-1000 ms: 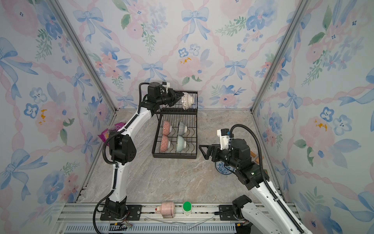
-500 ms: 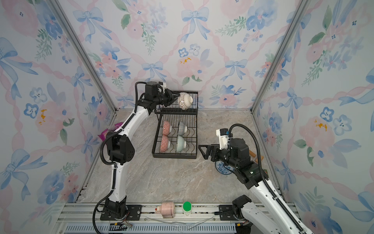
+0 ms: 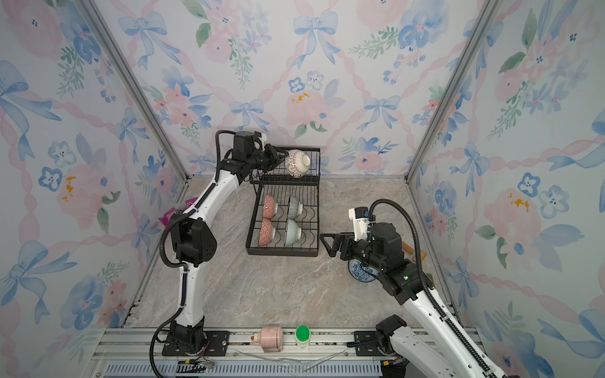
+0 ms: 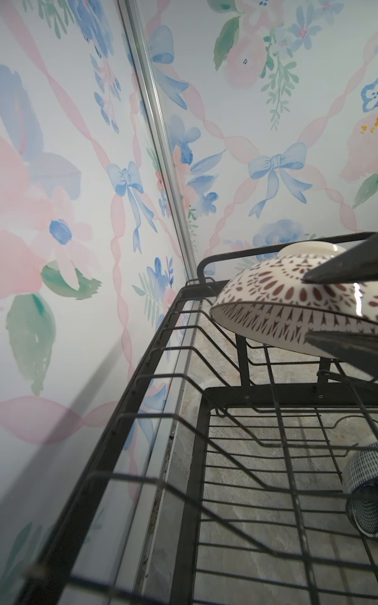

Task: Load bowls into a dish rack
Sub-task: Place the bowl in the dish rack.

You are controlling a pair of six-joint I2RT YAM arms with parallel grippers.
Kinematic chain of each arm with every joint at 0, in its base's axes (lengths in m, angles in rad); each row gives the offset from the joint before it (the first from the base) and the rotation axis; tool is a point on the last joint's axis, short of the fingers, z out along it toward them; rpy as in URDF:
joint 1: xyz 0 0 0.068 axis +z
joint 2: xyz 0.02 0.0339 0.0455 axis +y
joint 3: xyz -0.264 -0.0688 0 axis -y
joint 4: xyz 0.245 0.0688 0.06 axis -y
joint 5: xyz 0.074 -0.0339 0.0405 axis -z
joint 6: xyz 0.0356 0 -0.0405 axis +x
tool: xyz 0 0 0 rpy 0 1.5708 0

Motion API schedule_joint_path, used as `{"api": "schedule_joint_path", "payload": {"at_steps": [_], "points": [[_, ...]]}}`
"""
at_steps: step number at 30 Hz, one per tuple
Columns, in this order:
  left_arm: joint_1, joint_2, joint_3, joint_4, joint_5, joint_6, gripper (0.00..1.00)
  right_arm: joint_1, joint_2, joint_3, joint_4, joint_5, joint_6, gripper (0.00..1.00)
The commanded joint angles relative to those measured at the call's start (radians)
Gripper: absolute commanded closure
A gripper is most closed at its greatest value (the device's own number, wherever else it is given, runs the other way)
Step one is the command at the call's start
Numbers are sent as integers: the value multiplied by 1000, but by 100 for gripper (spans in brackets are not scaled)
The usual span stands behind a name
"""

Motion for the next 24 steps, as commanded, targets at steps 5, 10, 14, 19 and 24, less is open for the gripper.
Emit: {"api": "schedule_joint_path", "payload": {"at_steps": [5,10,14,19,24], "points": [[-2,-26,15,-128,-78,99,71,16,7,0,30,-7,15,4],[-5,-30,17,-147,-121,138,70,20,4,0,26,-1,16,4],[-7,-21,18,-156,-113,148,70,26,5,4,27,1,16,4],[-16,-7,28,-155,-100,157,68,29,8,5,28,3,14,4],[-27,10,58,-156,-72,163,68,32,10,5,30,5,14,4]]}}
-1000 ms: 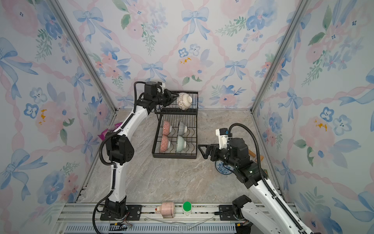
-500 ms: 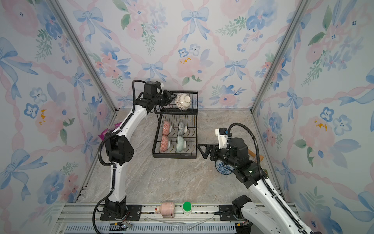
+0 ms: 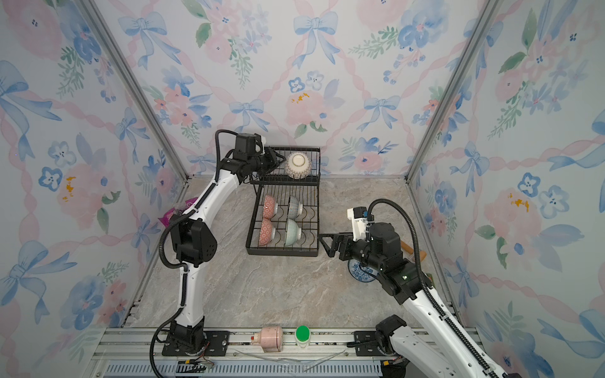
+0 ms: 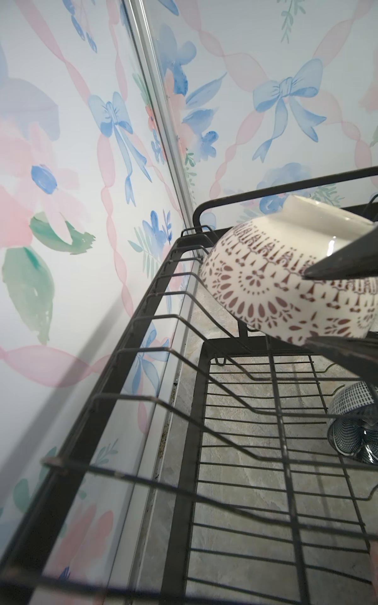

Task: Load bowls into a dish rack
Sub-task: Place the bowl in the dish rack.

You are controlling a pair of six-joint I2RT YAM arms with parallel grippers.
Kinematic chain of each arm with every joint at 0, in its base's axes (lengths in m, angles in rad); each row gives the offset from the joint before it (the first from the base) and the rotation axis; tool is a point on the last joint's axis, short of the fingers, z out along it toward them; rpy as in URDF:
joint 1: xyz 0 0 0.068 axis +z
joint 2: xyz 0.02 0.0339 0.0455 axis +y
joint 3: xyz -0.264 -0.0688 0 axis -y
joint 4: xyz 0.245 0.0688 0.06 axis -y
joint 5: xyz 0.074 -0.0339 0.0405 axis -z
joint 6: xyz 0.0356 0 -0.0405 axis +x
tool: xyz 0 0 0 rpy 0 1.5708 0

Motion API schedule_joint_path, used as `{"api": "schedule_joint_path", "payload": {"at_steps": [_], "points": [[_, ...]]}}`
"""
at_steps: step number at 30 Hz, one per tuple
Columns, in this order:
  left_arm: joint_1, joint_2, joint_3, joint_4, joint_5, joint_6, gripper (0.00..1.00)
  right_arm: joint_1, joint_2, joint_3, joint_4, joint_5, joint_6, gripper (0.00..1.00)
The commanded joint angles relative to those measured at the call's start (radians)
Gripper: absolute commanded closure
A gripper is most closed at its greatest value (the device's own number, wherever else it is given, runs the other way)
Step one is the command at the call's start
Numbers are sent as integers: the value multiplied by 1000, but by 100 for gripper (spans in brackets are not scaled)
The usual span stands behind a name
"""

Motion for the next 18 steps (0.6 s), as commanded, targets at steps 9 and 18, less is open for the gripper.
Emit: {"api": "schedule_joint_path", "payload": {"at_steps": [9,18], "points": [[-41,52,109,-52,57,57,67,17,1,6,19,6,4,4],[-70,47,135,-82,45,129,66,22,5,2,27,6,8,4]]}}
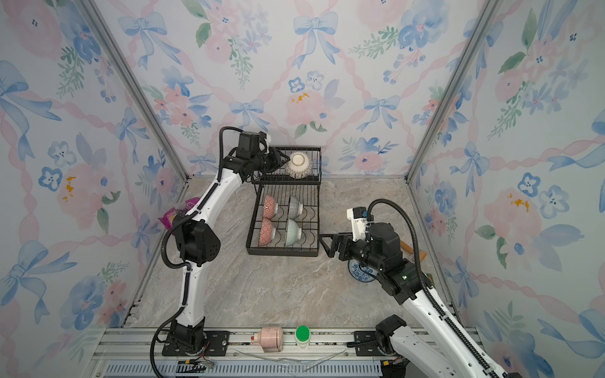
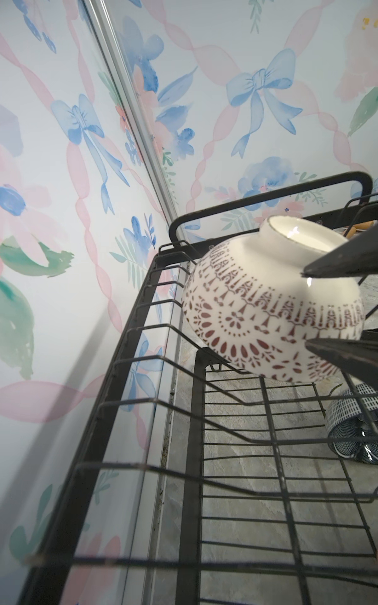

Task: Load bowls into a dish rack
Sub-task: Place the bowl in the dish rack.

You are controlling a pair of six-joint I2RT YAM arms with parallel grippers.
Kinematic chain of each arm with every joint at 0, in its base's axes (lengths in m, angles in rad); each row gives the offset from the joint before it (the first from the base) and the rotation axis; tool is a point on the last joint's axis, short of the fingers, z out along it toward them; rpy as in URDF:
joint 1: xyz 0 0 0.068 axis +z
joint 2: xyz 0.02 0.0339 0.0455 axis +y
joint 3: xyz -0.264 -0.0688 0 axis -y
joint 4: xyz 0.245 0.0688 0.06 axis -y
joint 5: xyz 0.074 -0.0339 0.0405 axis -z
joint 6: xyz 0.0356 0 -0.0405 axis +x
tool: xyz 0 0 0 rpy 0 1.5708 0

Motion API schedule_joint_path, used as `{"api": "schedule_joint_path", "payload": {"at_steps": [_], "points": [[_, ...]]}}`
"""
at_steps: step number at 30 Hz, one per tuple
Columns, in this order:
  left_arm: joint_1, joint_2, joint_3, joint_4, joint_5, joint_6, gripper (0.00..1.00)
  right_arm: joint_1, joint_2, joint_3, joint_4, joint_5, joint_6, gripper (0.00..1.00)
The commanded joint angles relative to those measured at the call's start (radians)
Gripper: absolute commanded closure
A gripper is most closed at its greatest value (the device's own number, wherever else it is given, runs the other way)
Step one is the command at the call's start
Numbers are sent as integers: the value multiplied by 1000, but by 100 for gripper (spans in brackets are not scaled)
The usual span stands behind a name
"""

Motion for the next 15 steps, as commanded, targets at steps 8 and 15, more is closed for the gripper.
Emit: {"api": "schedule_joint_path", "payload": {"at_steps": [8,15], "points": [[-82,-4,58,-60,-74,142,63,25,9,7,25,5,7,4],[-123,-54,57,-77,-227,266,62,29,12,10,25,10,7,4]]}}
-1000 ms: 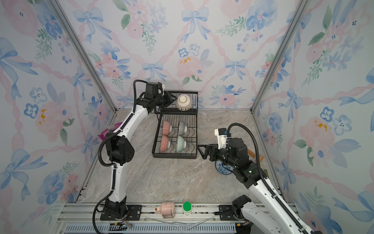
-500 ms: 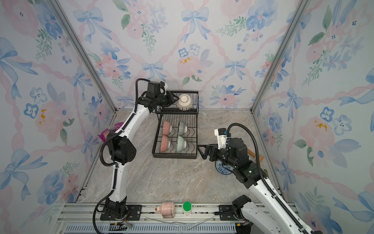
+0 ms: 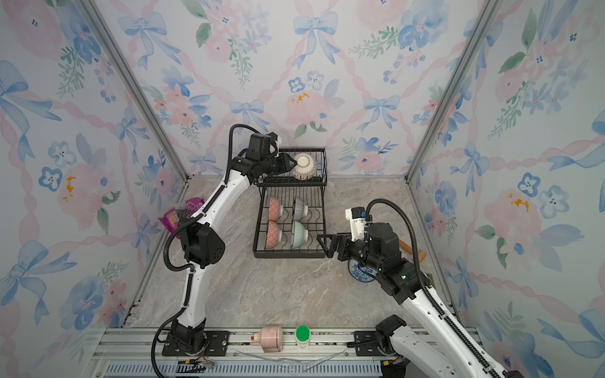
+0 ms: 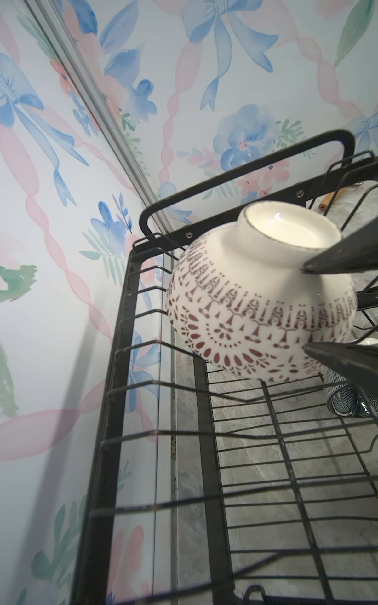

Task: Load bowls into a dish rack
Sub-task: Place the bowl in the dish rack.

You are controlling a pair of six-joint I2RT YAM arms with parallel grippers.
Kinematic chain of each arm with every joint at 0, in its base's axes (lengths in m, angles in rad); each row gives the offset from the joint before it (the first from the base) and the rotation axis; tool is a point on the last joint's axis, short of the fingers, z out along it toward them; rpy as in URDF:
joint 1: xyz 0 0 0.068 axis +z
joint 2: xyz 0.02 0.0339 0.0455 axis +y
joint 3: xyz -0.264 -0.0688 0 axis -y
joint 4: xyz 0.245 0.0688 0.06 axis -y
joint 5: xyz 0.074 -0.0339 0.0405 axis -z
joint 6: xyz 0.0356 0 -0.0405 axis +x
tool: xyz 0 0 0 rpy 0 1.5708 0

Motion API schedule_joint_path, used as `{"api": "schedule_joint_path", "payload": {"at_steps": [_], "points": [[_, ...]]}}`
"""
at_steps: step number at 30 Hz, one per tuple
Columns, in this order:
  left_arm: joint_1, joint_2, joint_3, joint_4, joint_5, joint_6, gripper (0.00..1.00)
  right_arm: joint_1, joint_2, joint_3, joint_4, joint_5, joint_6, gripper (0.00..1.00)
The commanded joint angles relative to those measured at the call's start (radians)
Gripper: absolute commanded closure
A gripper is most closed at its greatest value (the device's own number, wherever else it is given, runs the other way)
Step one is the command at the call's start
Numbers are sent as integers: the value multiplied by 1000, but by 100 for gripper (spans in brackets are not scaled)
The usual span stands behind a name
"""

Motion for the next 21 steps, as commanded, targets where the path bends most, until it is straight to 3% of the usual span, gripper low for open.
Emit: {"api": "schedule_joint_path", "payload": {"at_steps": [1,12,21], "points": [[-42,-63,25,-10,-98,92,61,16,9,9,19,10,4,4],[-44,-81,44,-9,-115,103,59,25,28,11,32,8,4,4],[-30,-4,128,-6,-63,-24,55,26,18,2,25,10,5,4]]}}
